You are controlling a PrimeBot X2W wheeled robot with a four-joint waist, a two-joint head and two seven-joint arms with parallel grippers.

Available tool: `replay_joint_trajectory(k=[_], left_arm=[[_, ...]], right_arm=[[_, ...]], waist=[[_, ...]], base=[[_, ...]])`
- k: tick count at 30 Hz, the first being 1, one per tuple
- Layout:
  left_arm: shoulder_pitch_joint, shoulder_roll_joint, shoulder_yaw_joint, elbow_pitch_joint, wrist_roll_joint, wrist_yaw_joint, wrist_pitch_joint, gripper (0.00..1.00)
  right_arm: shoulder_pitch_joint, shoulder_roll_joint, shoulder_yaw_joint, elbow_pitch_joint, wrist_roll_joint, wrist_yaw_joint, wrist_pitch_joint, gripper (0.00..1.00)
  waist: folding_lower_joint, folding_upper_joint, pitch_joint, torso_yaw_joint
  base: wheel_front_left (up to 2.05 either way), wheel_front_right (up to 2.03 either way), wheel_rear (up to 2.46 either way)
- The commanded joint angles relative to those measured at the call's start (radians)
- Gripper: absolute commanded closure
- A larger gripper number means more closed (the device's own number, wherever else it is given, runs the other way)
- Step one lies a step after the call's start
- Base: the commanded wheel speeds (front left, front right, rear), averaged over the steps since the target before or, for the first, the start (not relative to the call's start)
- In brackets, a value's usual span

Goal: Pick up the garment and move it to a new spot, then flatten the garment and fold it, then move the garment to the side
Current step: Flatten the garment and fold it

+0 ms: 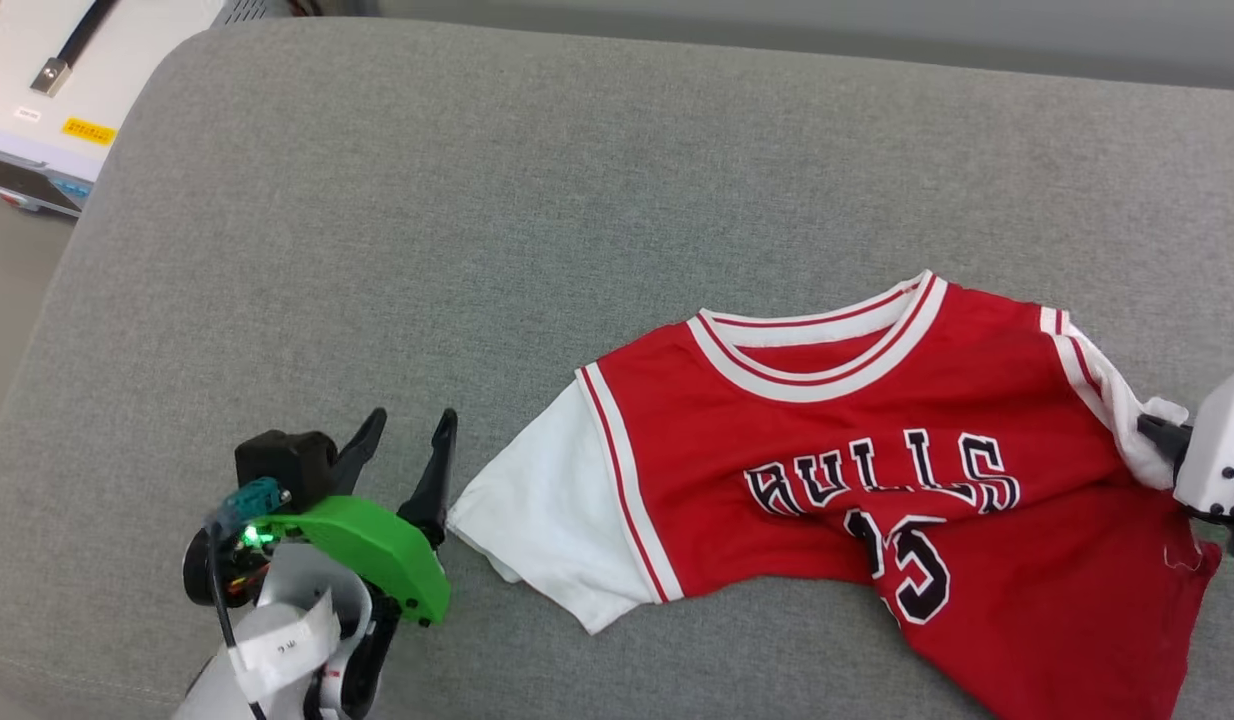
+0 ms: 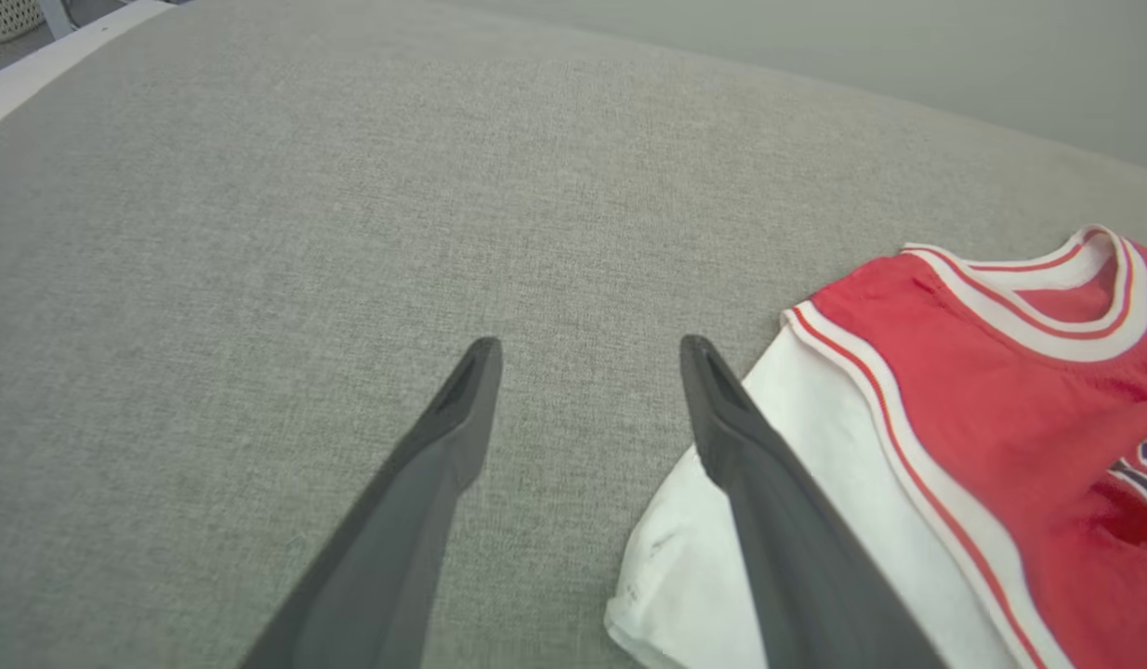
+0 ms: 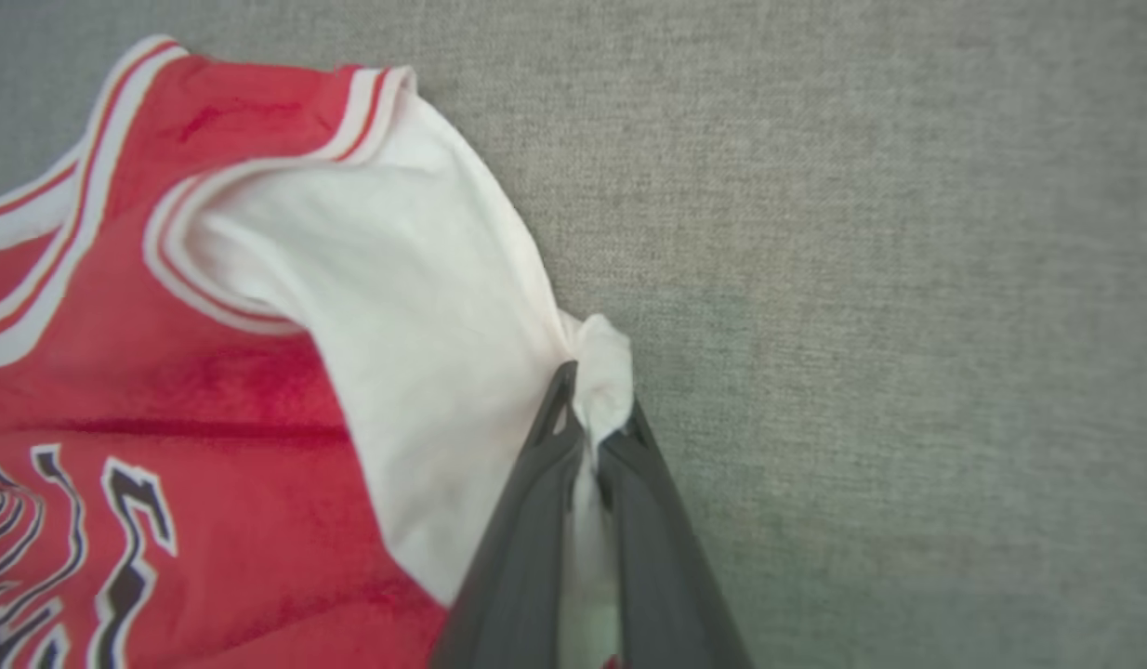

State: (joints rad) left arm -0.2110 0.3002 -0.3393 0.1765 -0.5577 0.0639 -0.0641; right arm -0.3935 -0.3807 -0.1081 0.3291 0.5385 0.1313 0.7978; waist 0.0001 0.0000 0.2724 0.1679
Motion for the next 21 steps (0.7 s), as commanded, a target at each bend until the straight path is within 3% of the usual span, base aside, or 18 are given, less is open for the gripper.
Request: replay_joint_trajectory(k=[1, 8, 13, 21], left_arm=[[-0.008, 0.024, 0.002, 0.003, -0.031, -0.017, 0.064, 0.0], [0.009, 0.118, -0.016, -0.016, -0.158, -0.06, 0.392, 0.0], [0.009, 0.139, -0.042, -0.009, -0.183, -0.072, 0.486, 0.0], [-0.042, 0.122, -0.13, 0.098, -0.172, -0.117, 0.586, 0.0]], right_arm=[[0.031, 0.004, -0.016, -0.008, -0.006, -0.001, -0.01, 1.0], [0.089, 0.044, -0.044, -0.059, -0.015, -0.001, -0.014, 1.0], [0.107, 0.065, -0.042, -0.083, -0.015, -0.001, -0.014, 1.0], [0.107, 0.077, -0.032, -0.088, -0.005, -0.001, -0.025, 1.0]], waist=[[-0.0001, 0.0, -0.027, -0.011], [-0.0001, 0.0, -0.061, -0.05], [-0.0001, 0.0, -0.052, -0.078], [-0.0001, 0.0, -0.023, -0.106]], base=[[0.0, 0.0, 0.0], [0.0, 0.0, 0.0], [0.0, 0.0, 0.0], [0.0, 0.0, 0.0]])
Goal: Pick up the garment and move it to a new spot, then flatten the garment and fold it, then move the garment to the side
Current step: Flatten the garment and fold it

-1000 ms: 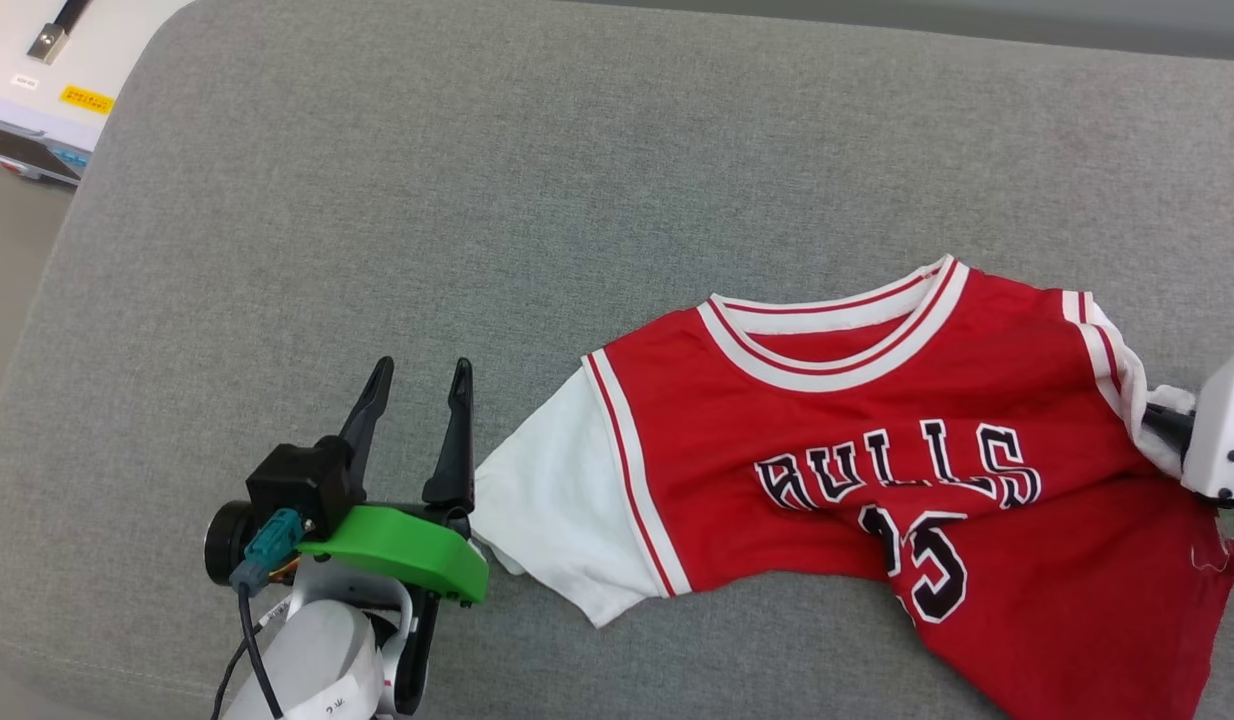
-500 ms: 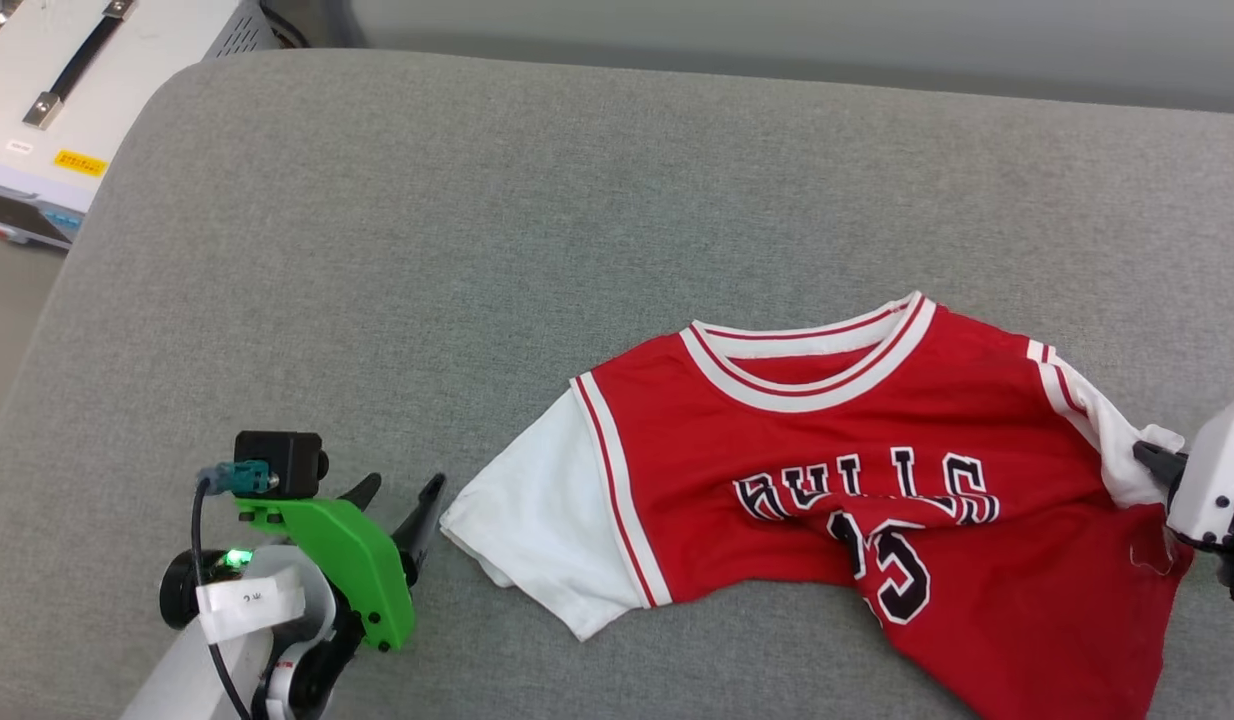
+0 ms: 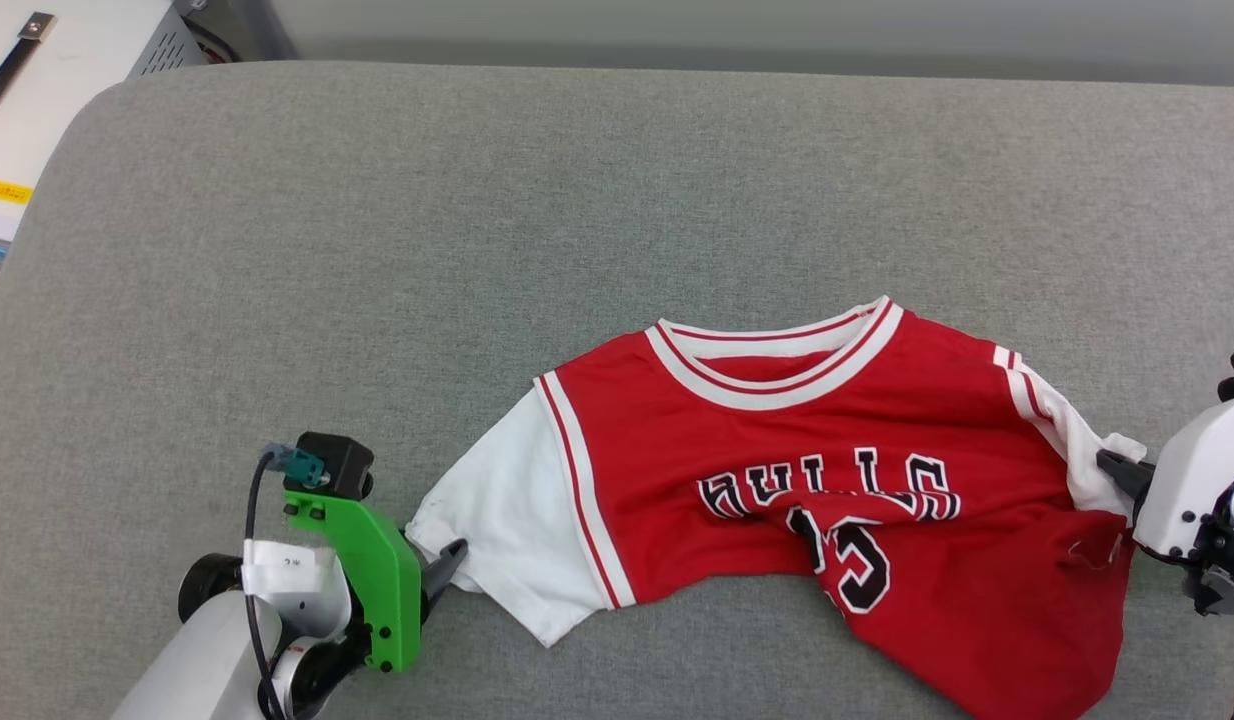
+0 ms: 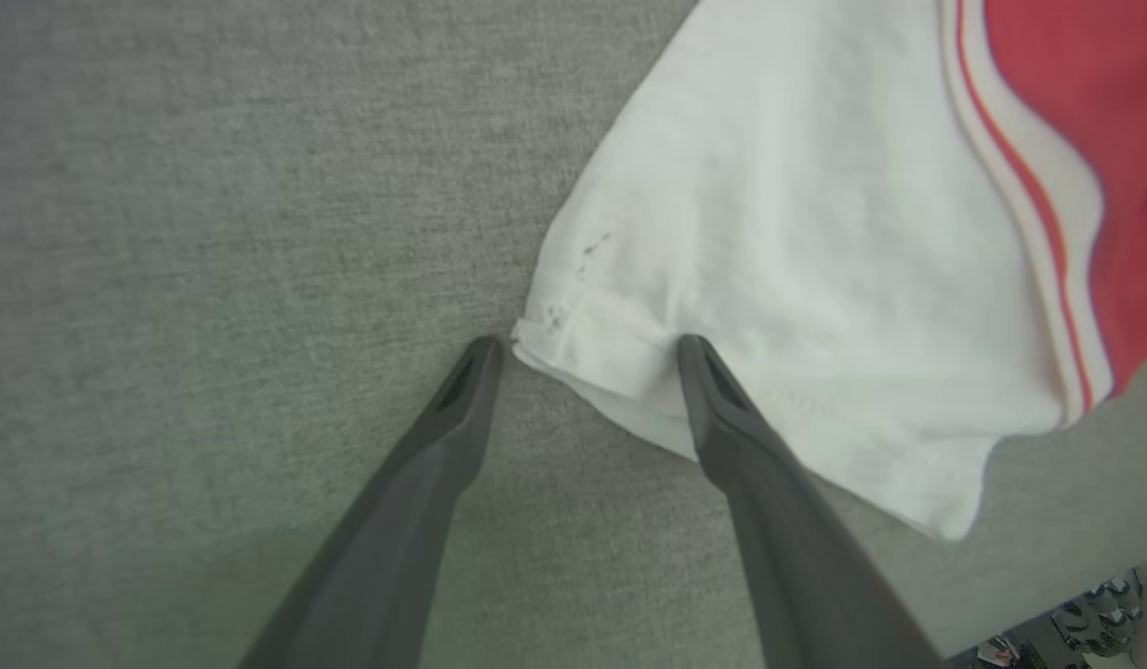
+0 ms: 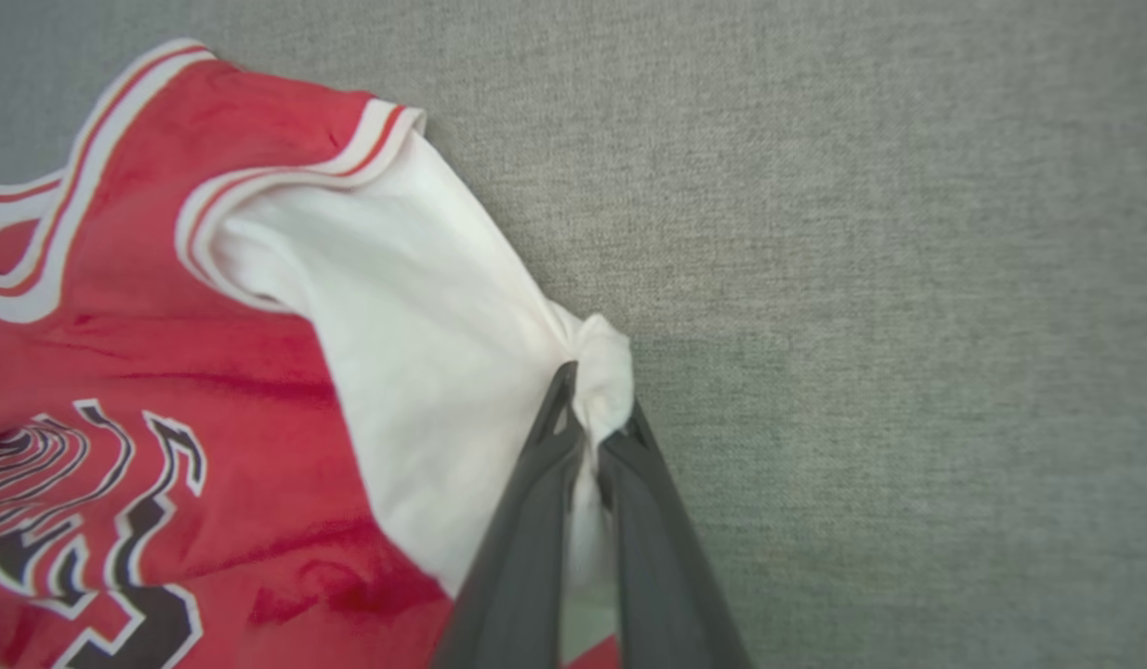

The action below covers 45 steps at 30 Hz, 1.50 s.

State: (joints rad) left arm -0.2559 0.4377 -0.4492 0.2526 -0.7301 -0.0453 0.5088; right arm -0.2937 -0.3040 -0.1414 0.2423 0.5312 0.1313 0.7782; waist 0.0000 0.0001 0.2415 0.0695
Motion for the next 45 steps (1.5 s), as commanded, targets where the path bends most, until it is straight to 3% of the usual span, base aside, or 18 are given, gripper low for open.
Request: replay_joint_trajectory(k=[1, 3, 6, 10, 17, 21, 29, 35, 45], left_arm=[[-0.006, -0.022, -0.04, 0.038, 0.008, -0.017, 0.024, 0.0], [-0.021, -0.034, -0.075, 0.066, 0.021, -0.031, 0.045, 0.0], [-0.042, -0.051, -0.113, 0.093, 0.026, -0.047, 0.067, 1.0], [-0.062, -0.053, -0.129, 0.114, 0.033, -0.056, 0.067, 1.0], [-0.096, -0.002, -0.091, 0.065, 0.088, -0.049, -0.066, 1.0], [-0.169, 0.054, -0.026, 0.017, 0.123, -0.018, -0.146, 1.0], [-0.351, 0.049, 0.073, 0.072, 0.115, 0.024, -0.225, 1.0], [-0.55, 0.025, 0.107, 0.21, 0.126, 0.019, -0.292, 1.0], [-0.946, 0.01, 0.163, 0.433, 0.172, 0.034, -0.464, 1.0]], right_arm=[[0.007, 0.0, 0.001, 0.0, 0.003, -0.001, -0.008, 1.0], [0.006, 0.001, 0.001, 0.003, 0.006, -0.001, -0.011, 1.0], [0.005, 0.002, 0.003, 0.009, 0.009, -0.001, -0.017, 1.0], [0.004, 0.001, 0.007, 0.014, 0.011, -0.001, -0.036, 1.0], [-0.008, -0.019, 0.015, 0.03, 0.007, -0.001, -0.083, 1.0], [-0.051, -0.05, 0.034, 0.031, -0.022, -0.001, -0.132, 1.0], [-0.188, -0.087, 0.091, 0.076, -0.052, -0.001, -0.176, 1.0], [-0.357, -0.105, 0.131, 0.127, -0.081, -0.001, -0.221, 1.0], [-0.783, -0.132, 0.19, 0.247, -0.15, -0.001, -0.346, 1.0]], waist=[[0.0, -0.0001, 0.01, -0.01], [0.0, -0.0001, 0.013, -0.012], [0.0, -0.0001, 0.012, -0.015], [0.0, -0.0001, -0.001, -0.017], [0.0, -0.0001, -0.06, -0.013], [0.0, -0.0001, -0.115, -0.006], [0.0, -0.0001, -0.139, -0.011], [0.0, -0.0001, -0.085, -0.022], [0.0, -0.0001, 0.102, -0.042]], base=[[0.0, 0.0, 0.0], [0.0, 0.0, 0.0], [0.0, 0.0, 0.0], [0.0, 0.0, 0.0], [0.0, 0.0, 0.0], [0.0, 0.0, 0.0], [0.0, 0.0, 0.0], [0.0, 0.0, 0.0], [0.0, 0.0, 0.0]])
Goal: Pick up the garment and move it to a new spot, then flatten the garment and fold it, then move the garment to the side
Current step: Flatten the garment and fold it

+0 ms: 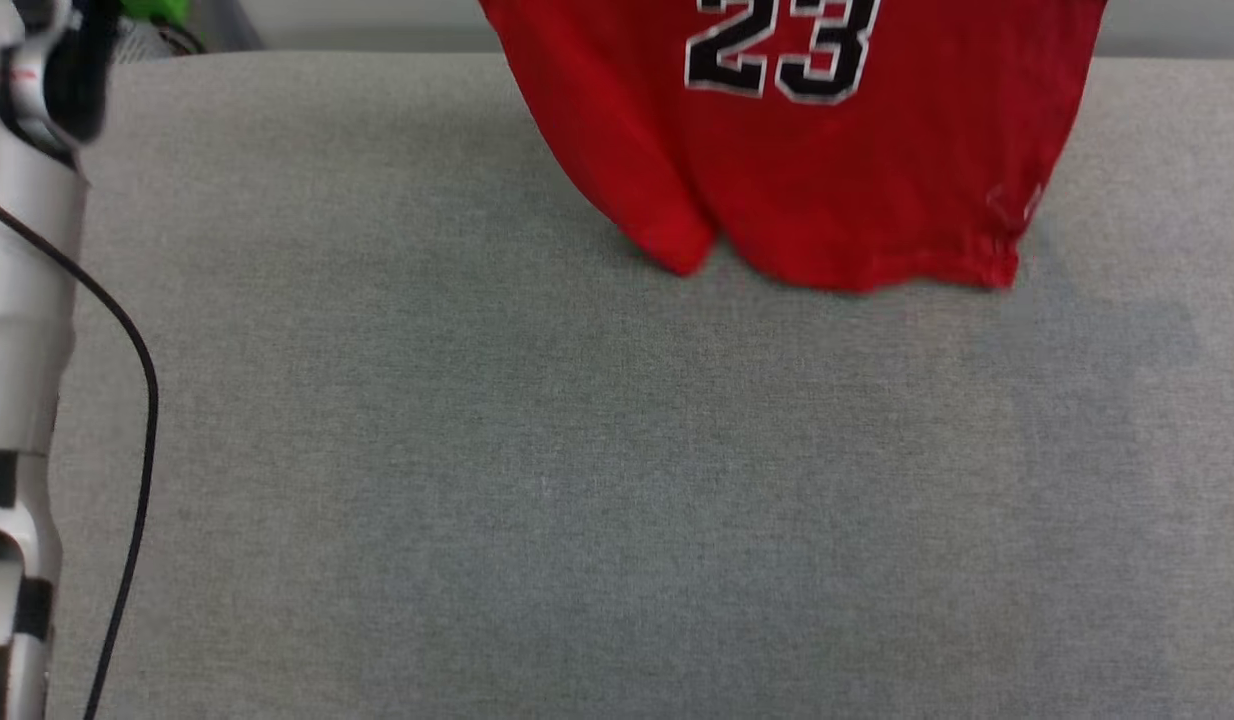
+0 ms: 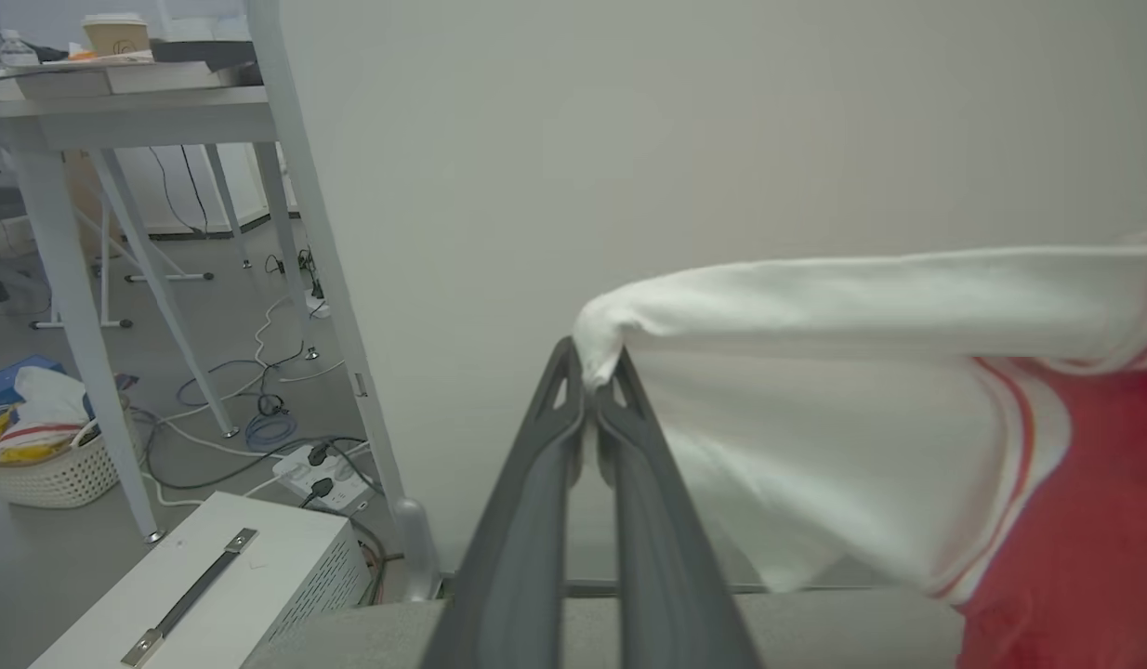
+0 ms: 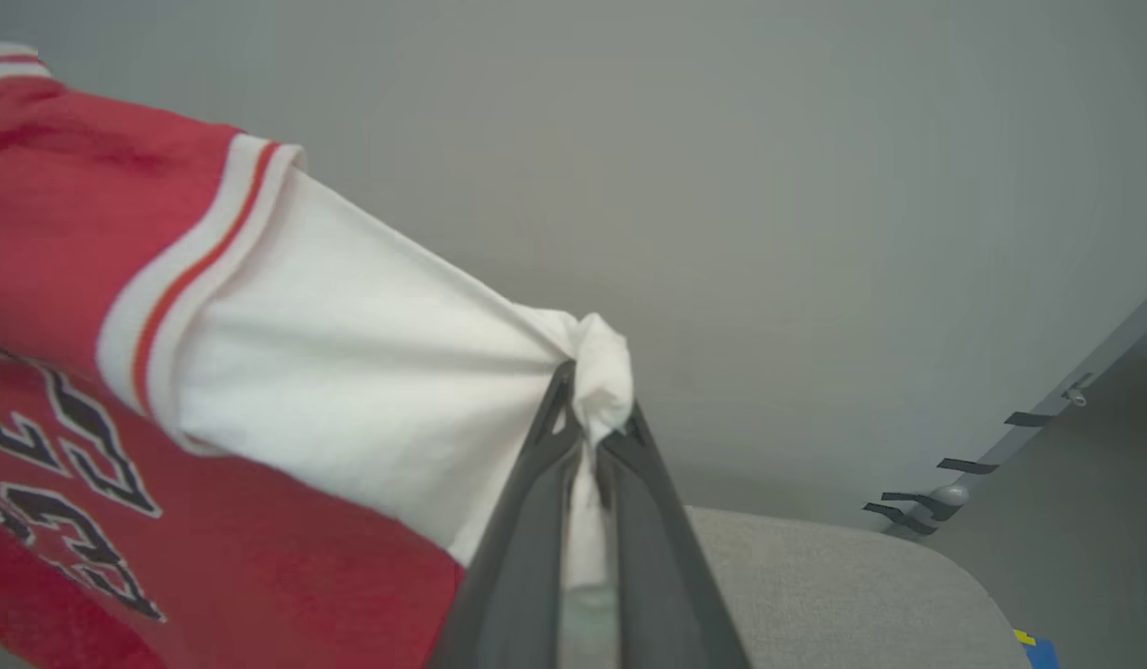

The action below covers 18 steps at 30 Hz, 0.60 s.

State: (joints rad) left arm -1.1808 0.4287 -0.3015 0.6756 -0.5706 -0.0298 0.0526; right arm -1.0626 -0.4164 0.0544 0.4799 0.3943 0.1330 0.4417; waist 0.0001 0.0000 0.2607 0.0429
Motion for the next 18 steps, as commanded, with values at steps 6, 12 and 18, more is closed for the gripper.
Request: replay_joint_trajectory(k=[6, 12, 18], left_arm=[[-0.221, 0.043, 0.025, 0.099, 0.045, 0.011, -0.093, 1.0], [-0.359, 0.047, 0.03, 0.161, 0.057, -0.008, -0.17, 1.0], [-0.419, 0.031, 0.026, 0.25, 0.042, -0.041, -0.2, 1.0]], right_arm=[[-0.257, 0.002, 0.008, 0.113, -0.087, -0.002, -0.122, 1.0], [-0.443, 0.041, 0.018, 0.232, -0.148, -0.002, -0.243, 1.0], [-0.537, 0.08, 0.068, 0.347, -0.144, -0.002, -0.316, 1.0]], waist=[[-0.0001, 0.0, 0.173, -0.035], [-0.0001, 0.0, 0.243, -0.042], [-0.0001, 0.0, 0.316, -0.042]], base=[[0.0, 0.0, 0.0], [0.0, 0.0, 0.0], [0.0, 0.0, 0.0]])
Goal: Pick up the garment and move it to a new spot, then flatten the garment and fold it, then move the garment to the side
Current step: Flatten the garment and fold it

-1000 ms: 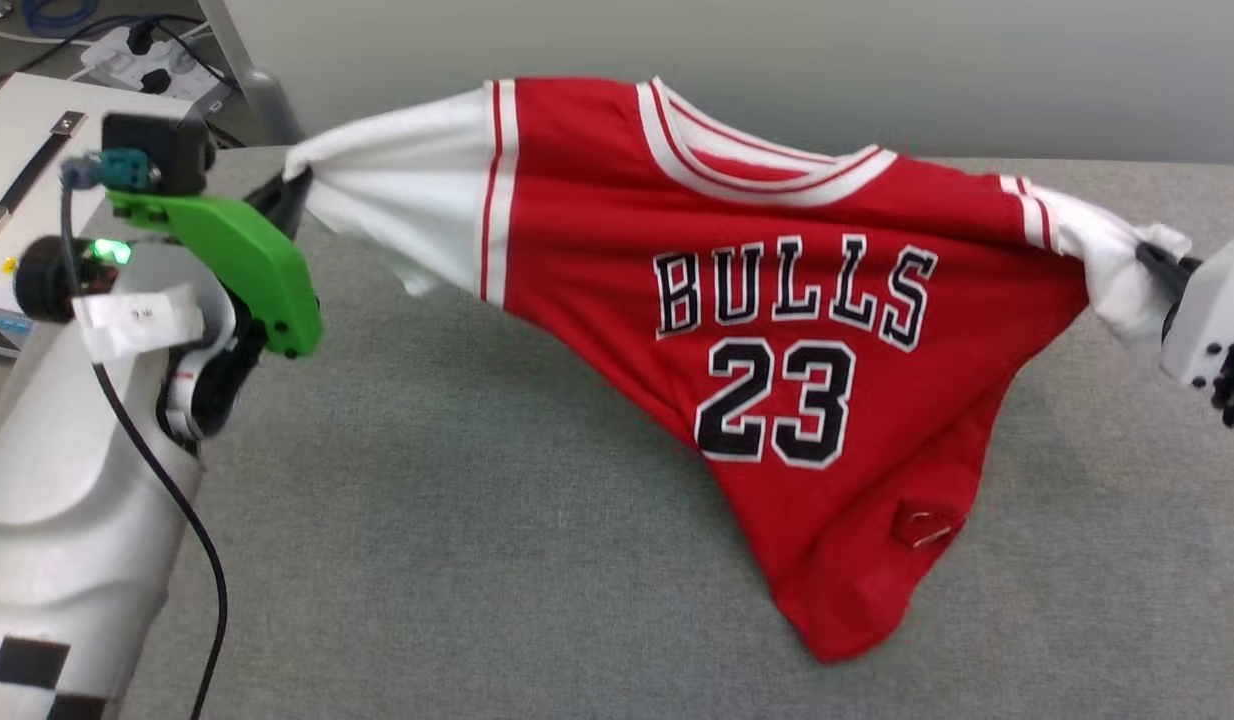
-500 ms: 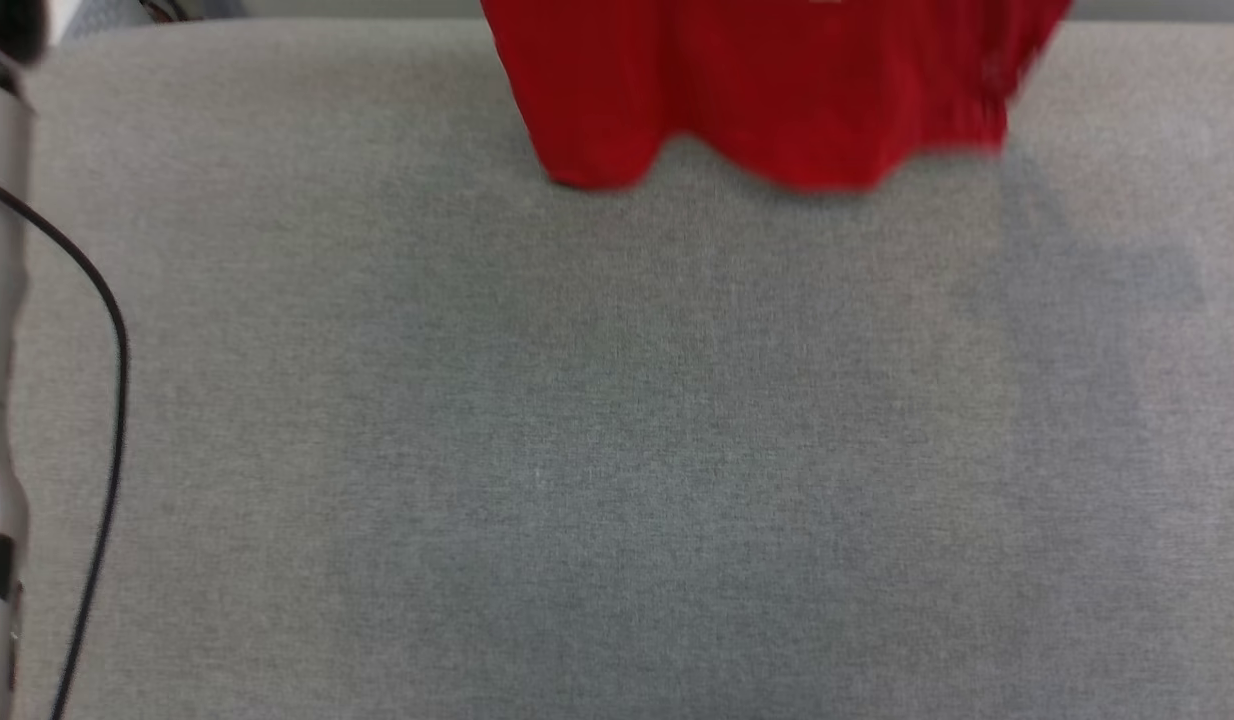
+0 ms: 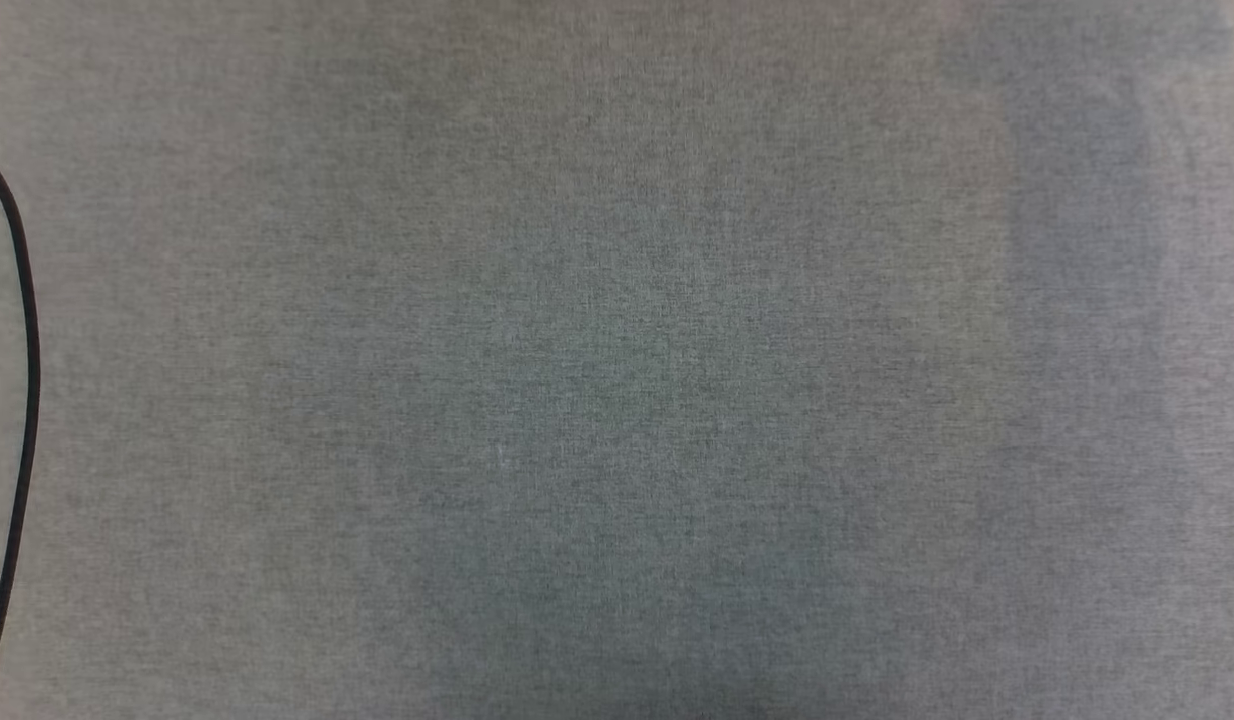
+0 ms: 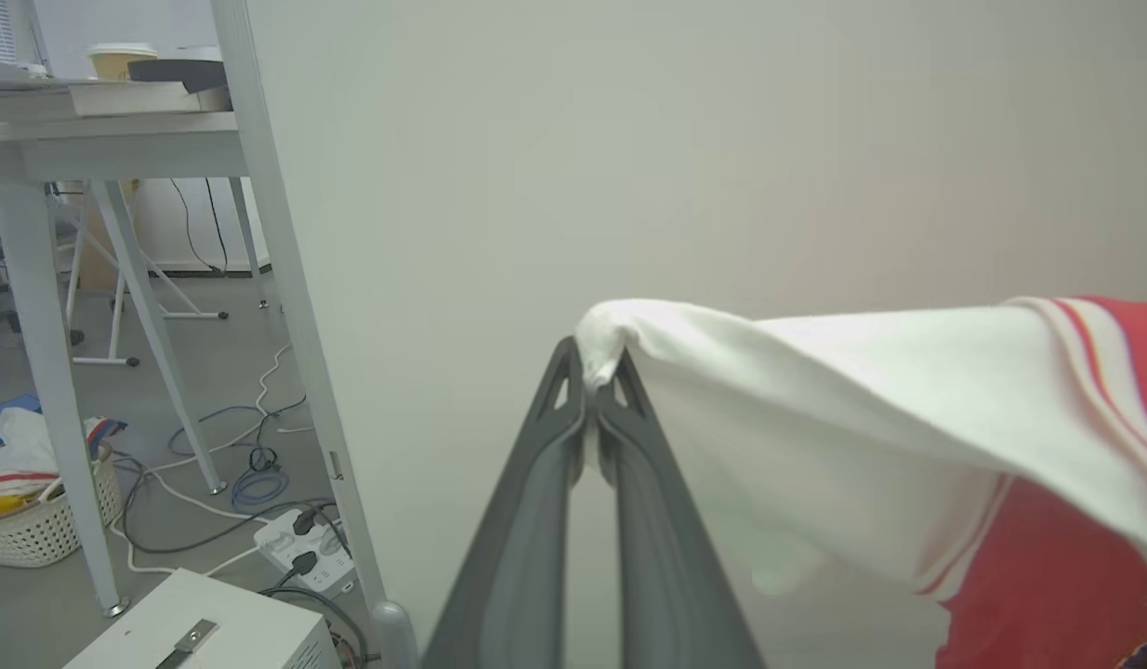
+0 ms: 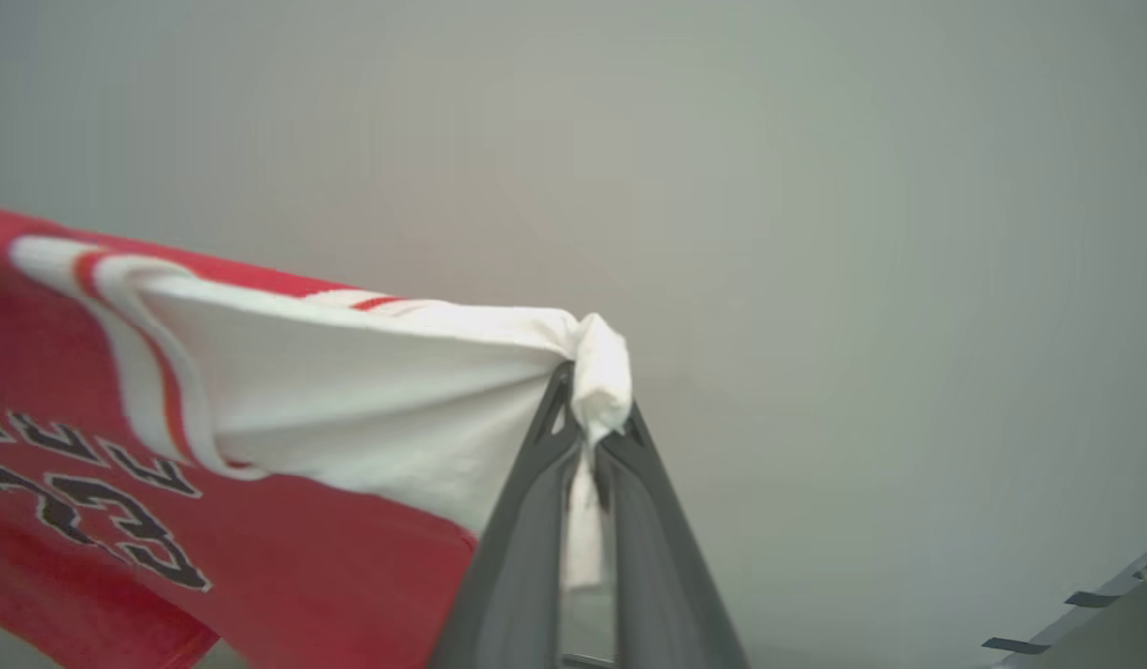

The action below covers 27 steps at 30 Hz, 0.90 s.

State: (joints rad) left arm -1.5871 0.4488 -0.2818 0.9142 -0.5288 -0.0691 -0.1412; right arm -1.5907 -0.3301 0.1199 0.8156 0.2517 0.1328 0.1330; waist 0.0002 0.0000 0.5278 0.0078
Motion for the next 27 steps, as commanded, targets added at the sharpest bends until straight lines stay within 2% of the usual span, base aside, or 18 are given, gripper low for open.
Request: replay_joint_trajectory(k=[1, 6, 15, 20, 27], left_arm=[[-0.017, 0.009, 0.007, 0.025, -0.003, -0.006, -0.013, 1.0], [-0.024, -0.016, 0.002, 0.096, -0.025, -0.032, -0.039, 1.0], [0.091, -0.061, -0.018, 0.194, -0.086, -0.059, -0.074, 1.0], [0.267, -0.079, -0.06, 0.165, -0.149, -0.061, -0.09, 1.0], [0.573, -0.061, -0.111, 0.063, -0.247, -0.061, -0.113, 1.0]], right_arm=[[-0.015, -0.002, 0.015, 0.026, 0.0, -0.002, -0.014, 1.0], [-0.028, 0.003, 0.099, 0.094, 0.024, -0.002, -0.043, 1.0], [0.075, 0.001, 0.208, 0.162, 0.138, -0.002, -0.113, 1.0], [0.238, -0.016, 0.262, 0.146, 0.241, -0.002, -0.159, 1.0], [0.518, -0.071, 0.301, 0.074, 0.368, -0.002, -0.202, 1.0]], waist=[[-0.0002, 0.0, 0.058, -0.006], [-0.0002, 0.0, 0.106, 0.005], [-0.0002, 0.0, 0.074, 0.029], [-0.0002, 0.0, 0.001, 0.029], [-0.0002, 0.0, -0.13, 0.026]], base=[[0.0, 0.0, 0.0], [0.0, 0.0, 0.0], [0.0, 0.0, 0.0], [0.0, 0.0, 0.0], [0.0, 0.0, 0.0]])
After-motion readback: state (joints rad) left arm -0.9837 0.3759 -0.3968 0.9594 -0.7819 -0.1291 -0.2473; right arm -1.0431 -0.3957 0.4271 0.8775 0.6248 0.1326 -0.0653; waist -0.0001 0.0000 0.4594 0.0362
